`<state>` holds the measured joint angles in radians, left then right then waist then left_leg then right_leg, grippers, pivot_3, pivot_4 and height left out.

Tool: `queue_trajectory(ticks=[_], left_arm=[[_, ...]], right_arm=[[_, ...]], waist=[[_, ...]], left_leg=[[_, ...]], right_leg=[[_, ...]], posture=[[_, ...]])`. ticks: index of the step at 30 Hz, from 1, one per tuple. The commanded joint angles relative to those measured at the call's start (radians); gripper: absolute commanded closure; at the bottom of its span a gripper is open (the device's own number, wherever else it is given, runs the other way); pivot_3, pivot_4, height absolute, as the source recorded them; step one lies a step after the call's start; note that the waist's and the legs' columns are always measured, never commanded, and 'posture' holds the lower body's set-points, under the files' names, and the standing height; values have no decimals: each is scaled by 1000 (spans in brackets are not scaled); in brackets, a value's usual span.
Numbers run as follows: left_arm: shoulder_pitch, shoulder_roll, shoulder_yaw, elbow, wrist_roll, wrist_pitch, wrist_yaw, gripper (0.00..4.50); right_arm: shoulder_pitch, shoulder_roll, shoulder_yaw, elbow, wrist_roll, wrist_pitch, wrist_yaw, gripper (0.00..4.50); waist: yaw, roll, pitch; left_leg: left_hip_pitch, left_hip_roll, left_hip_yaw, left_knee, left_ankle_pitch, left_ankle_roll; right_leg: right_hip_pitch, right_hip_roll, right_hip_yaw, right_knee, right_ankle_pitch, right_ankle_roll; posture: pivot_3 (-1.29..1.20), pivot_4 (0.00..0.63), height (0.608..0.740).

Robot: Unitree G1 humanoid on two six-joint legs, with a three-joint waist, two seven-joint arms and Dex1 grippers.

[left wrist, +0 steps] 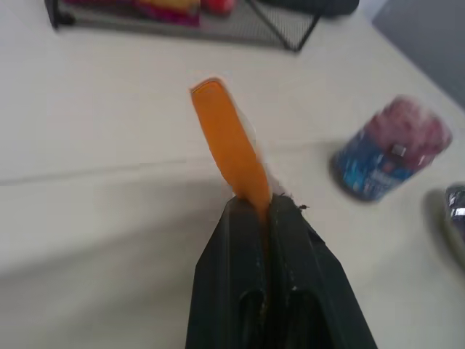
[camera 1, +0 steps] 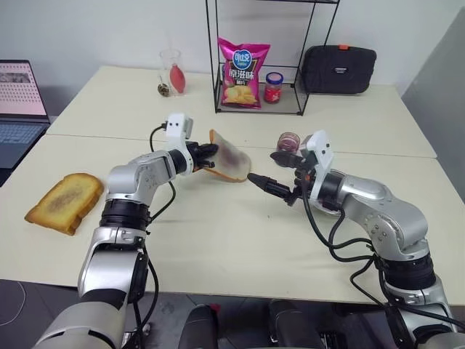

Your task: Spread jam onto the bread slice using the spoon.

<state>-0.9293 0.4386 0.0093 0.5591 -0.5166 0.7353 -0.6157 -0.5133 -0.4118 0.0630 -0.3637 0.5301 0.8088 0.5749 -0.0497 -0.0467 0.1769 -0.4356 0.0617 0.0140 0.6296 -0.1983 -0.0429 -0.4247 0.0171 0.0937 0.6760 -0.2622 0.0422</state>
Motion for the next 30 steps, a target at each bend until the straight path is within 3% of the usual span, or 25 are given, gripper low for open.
queue_trajectory(ticks=[1,10,24,30], left_arm=[[-110,-22,22,74,12,-25,-70,4489],[-103,-91,-81,378,266,-259,-42,4489],[14,-56,-68,243,349,-287,-25,4489],[69,-33,-31,124,318,-194,-16,3482]], right_arm=[[1,7,-25,-61,13,1,-29,0],[-9,36,-14,-70,8,14,-76,0],[6,29,-11,-82,15,34,-82,0],[3,26,-15,-64,5,24,-78,0]], waist=[[9,0,0],[12,2,0],[0,2,0],[-8,2,0]], left_leg=[[0,0,0,0,0,0],[2,-1,0,0,0,0],[2,0,0,0,0,0],[2,0,0,0,0,0]], right_leg=[[0,0,-1,0,0,0],[1,0,0,0,0,0],[1,0,1,3,0,0],[1,0,1,3,0,0]], posture=[[0,150,740],[0,150,740],[0,150,740],[0,150,740]])
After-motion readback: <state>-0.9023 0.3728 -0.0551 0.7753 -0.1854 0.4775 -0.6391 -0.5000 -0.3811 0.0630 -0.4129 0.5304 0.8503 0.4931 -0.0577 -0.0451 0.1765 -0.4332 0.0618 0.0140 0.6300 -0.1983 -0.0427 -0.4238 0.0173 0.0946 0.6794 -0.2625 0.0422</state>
